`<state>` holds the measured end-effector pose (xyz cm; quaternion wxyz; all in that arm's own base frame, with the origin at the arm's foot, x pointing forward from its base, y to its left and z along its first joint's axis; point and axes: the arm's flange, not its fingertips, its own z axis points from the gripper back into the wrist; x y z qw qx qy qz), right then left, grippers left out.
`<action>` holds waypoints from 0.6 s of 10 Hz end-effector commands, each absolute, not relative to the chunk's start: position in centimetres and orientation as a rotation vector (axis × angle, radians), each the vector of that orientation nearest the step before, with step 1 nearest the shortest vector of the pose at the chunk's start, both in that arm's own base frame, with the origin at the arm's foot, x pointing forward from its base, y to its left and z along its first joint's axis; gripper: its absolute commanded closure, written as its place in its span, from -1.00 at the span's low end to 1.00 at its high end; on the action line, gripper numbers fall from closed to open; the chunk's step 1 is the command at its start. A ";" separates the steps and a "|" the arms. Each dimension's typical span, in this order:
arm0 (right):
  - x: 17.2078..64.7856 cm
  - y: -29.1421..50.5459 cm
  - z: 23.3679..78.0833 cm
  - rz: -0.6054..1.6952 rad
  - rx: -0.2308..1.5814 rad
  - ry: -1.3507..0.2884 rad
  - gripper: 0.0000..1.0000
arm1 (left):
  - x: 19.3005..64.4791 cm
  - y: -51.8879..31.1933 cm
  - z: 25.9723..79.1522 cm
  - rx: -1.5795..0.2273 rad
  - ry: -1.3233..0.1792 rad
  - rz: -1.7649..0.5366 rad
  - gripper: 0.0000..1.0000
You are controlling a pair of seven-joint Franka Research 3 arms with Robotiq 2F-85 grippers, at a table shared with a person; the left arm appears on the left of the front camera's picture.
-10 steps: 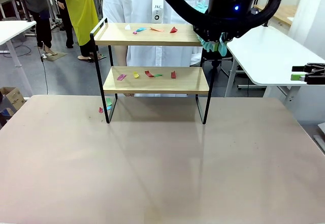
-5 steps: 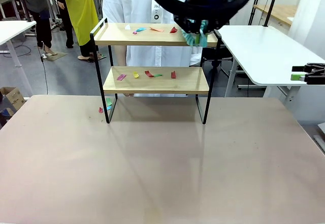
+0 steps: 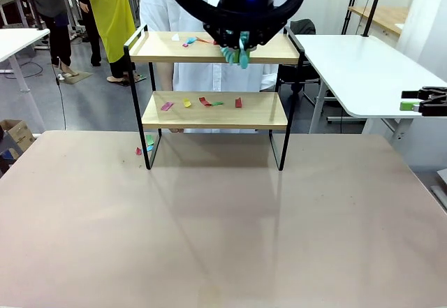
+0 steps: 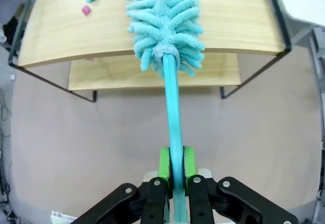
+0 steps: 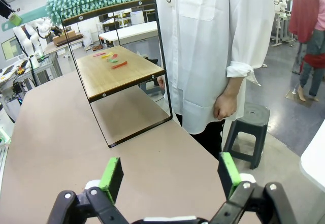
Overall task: Clean the shelf.
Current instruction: Clean the specific section of the Shelf indicated by the human with the Duster.
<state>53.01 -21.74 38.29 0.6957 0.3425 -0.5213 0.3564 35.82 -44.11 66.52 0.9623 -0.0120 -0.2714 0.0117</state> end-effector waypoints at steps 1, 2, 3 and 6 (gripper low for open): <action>53.1 -21.5 38.5 0.798 0.761 -1.166 -1.00 | 35.4 -41.7 66.3 0.001 -0.536 0.009 0.74; 53.1 -21.5 38.5 0.798 0.761 -1.166 -1.00 | 35.6 -40.7 66.4 0.016 -0.529 0.007 0.74; 53.1 -21.5 38.5 0.798 0.761 -1.166 -1.00 | 35.7 -39.6 66.5 0.029 -0.526 0.012 0.74; 53.1 -21.5 38.5 0.798 0.761 -1.166 -1.00 | 36.2 -35.6 66.5 0.132 -0.511 -0.007 0.74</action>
